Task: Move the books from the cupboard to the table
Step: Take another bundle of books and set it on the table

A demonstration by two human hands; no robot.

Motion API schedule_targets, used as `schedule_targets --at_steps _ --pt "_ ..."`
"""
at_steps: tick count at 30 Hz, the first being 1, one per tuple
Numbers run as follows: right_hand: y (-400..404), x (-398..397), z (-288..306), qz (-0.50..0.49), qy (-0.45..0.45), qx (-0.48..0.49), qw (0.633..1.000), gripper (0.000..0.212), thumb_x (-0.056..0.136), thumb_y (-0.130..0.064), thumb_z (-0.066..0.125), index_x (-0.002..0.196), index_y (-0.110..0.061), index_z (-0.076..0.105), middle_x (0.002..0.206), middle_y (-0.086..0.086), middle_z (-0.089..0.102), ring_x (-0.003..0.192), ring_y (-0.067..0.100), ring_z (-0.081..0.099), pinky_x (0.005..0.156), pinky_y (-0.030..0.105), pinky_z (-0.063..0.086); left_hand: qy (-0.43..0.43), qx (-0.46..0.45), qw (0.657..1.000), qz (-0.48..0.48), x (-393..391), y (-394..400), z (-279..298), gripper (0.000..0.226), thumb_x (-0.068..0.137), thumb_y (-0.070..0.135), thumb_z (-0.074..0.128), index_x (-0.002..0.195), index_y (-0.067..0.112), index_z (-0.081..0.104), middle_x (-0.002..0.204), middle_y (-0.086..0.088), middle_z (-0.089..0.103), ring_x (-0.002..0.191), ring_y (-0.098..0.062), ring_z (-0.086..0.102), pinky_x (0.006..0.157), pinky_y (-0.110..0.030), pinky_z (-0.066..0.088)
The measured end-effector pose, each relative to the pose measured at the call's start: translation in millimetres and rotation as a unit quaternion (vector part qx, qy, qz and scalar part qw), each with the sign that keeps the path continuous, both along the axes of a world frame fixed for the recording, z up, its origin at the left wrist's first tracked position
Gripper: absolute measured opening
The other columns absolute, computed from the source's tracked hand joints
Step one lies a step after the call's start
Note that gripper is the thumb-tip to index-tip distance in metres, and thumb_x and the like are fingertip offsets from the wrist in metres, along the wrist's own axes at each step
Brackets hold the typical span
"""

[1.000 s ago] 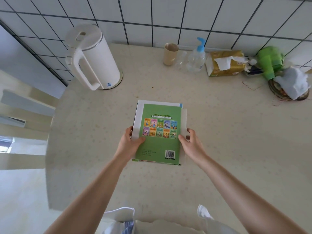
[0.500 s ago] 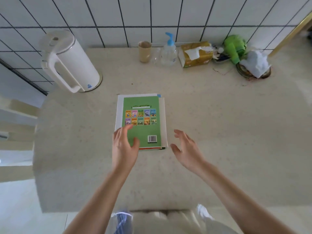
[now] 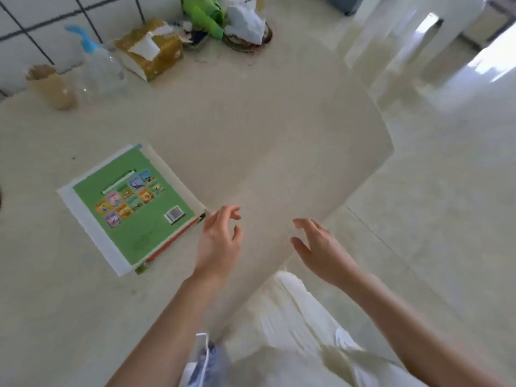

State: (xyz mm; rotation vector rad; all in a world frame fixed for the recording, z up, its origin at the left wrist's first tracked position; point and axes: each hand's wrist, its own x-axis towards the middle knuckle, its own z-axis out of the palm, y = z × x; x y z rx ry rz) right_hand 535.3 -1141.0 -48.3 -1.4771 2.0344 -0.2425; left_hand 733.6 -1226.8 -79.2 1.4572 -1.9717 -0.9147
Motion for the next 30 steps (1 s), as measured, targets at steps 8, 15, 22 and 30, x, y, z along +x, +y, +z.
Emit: schedule_targets --at_steps 8,15,22,30 --pt "120 -33 8 -0.171 0.002 -0.013 0.985 0.042 0.098 -0.038 0.042 0.136 -0.019 0.043 0.126 -0.002 0.058 0.119 0.018 0.052 0.098 0.031 0.042 -0.011 0.152 0.967 -0.205 -69 57 6 0.02 0.088 0.018 0.059 0.103 0.03 0.064 0.082 0.01 0.072 0.08 -0.007 0.068 0.078 -0.036 0.056" --pt "257 -76 13 -0.304 0.02 -0.033 0.952 0.043 0.096 -0.03 0.05 0.135 -0.013 0.045 0.123 0.003 0.061 0.116 0.018 0.056 0.097 0.027 0.04 -0.05 0.145 0.915 -0.374 -162 152 4 0.02 0.087 0.015 0.062 0.105 0.025 0.065 0.084 0.005 0.072 0.079 -0.011 0.069 0.08 -0.035 0.056" --pt "422 -115 5 -0.422 0.02 -0.033 0.906 0.043 0.095 -0.027 0.053 0.134 -0.013 0.047 0.123 0.003 0.061 0.114 0.018 0.057 0.096 0.026 0.04 -0.093 0.128 0.862 -0.482 -254 289 0 0.018 0.086 0.012 0.064 0.1 0.022 0.068 0.08 0.007 0.071 0.071 -0.01 0.067 0.074 -0.032 0.056" --pt "583 -133 11 -0.584 0.004 -0.058 0.81 0.043 0.097 -0.026 0.048 0.137 -0.011 0.043 0.132 0.004 0.052 0.12 0.016 0.051 0.098 0.022 0.036 -0.108 0.114 0.781 -0.605 -337 454 0 0.026 0.088 0.012 0.061 0.11 0.025 0.063 0.082 0.01 0.068 0.072 -0.012 0.066 0.073 -0.039 0.057"
